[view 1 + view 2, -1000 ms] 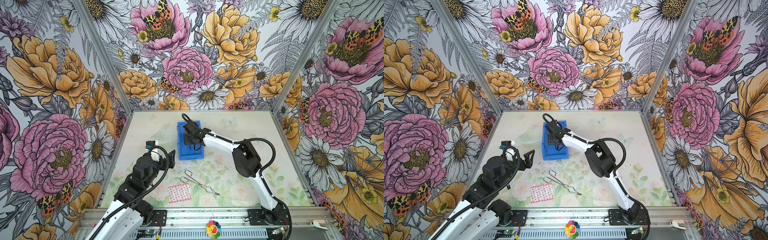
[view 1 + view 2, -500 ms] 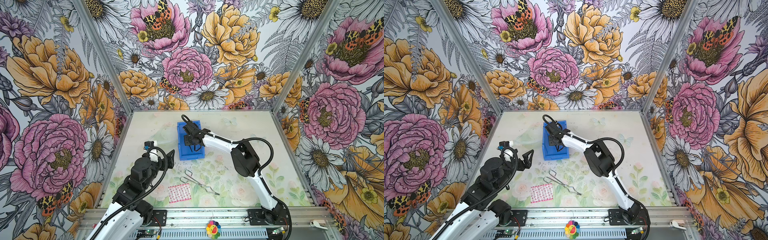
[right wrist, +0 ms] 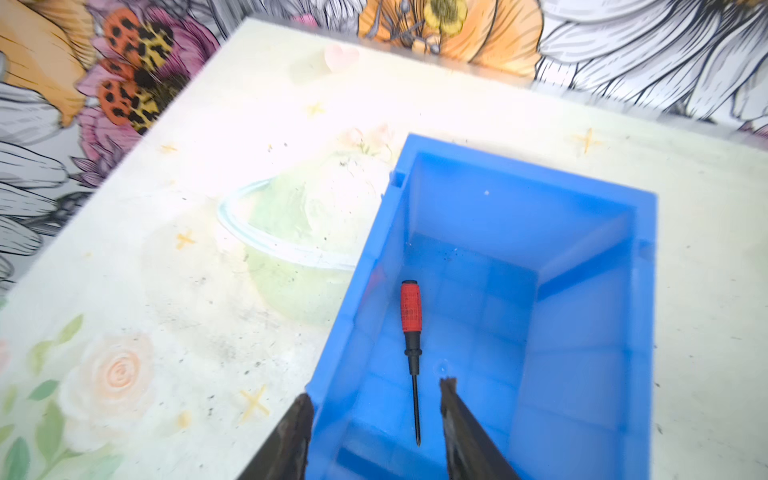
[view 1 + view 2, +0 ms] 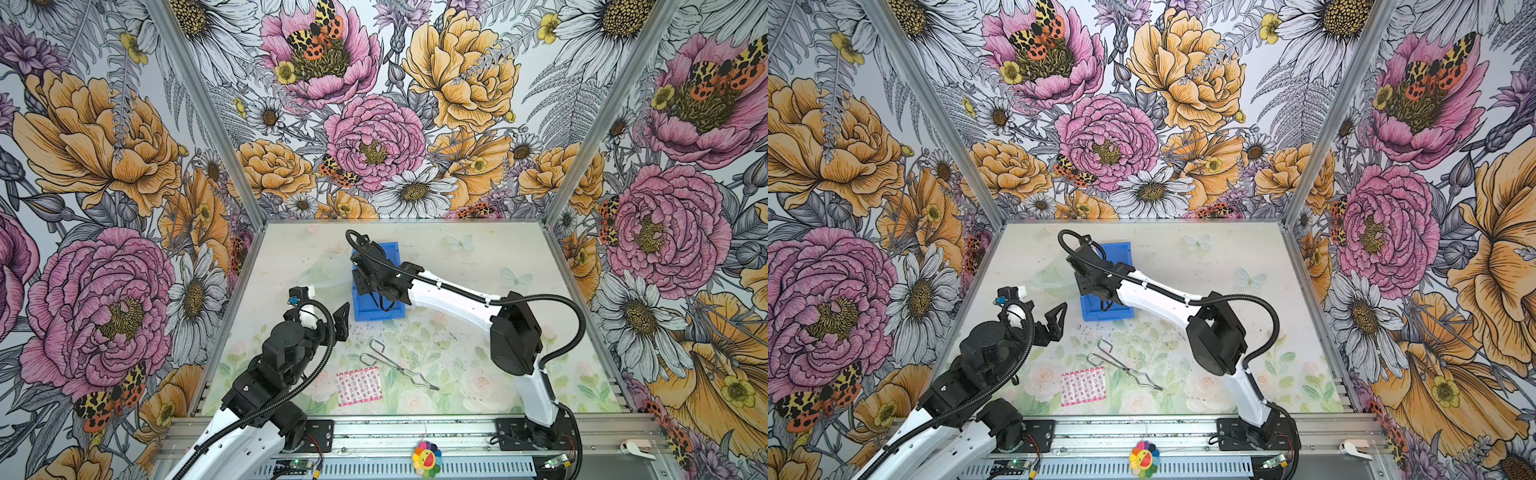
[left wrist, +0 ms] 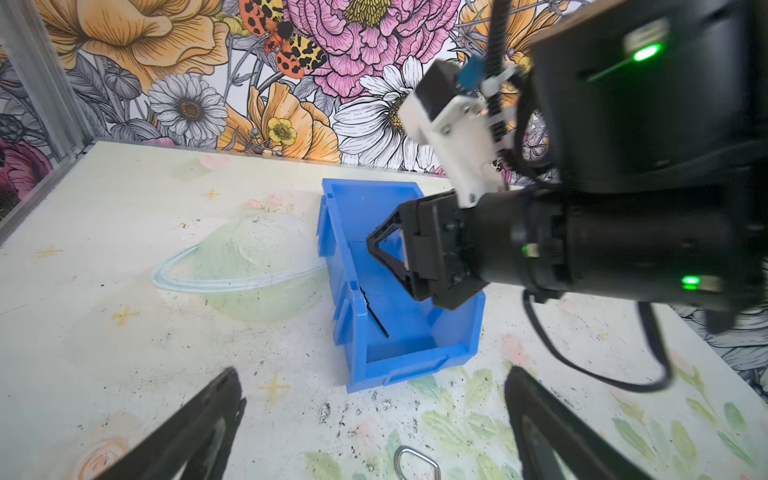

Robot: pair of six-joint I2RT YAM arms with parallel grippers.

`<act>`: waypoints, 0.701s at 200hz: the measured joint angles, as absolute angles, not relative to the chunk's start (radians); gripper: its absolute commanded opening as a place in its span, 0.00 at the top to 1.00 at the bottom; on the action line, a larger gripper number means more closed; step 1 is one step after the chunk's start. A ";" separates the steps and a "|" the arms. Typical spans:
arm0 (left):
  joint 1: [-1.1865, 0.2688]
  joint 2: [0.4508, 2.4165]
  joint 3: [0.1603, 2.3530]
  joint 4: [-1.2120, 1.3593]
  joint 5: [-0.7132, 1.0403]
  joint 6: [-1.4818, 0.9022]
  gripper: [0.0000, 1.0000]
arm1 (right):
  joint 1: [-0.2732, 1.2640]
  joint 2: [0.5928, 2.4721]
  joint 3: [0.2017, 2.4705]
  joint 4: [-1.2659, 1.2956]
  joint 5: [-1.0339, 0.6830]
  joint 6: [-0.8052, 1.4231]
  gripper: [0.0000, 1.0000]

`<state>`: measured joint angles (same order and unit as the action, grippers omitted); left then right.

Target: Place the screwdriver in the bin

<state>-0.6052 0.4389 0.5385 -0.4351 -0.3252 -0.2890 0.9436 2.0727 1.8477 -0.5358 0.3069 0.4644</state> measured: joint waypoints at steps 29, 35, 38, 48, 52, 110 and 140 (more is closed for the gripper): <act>-0.618 0.432 0.538 -0.463 -0.369 -0.289 0.01 | 0.978 1.930 1.730 -0.530 0.356 0.457 0.42; -0.622 0.425 0.538 -0.467 -0.375 -0.289 0.01 | 0.982 1.908 1.705 -0.530 0.366 0.457 0.42; -0.624 0.422 0.538 -0.468 -0.376 -0.289 0.01 | 0.982 1.898 1.694 -0.531 0.371 0.457 0.41; -0.632 0.409 0.538 -0.470 -0.381 -0.289 0.01 | 0.982 1.869 1.655 -0.532 0.387 0.455 0.40; -0.635 0.404 0.538 -0.470 -0.382 -0.289 0.01 | 0.981 1.860 1.641 -0.533 0.395 0.454 0.39; -0.649 0.414 0.530 -0.467 -0.408 -0.289 0.01 | 0.977 1.782 1.506 -0.539 0.461 0.397 0.33; -0.648 0.453 0.530 -0.471 -0.439 -0.283 0.01 | 0.976 1.710 1.437 -0.534 0.471 0.333 0.31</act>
<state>-0.6479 0.4526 0.5301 -0.4709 -0.4385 -0.2832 0.9756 1.7103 1.4368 -0.5339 0.4713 0.3328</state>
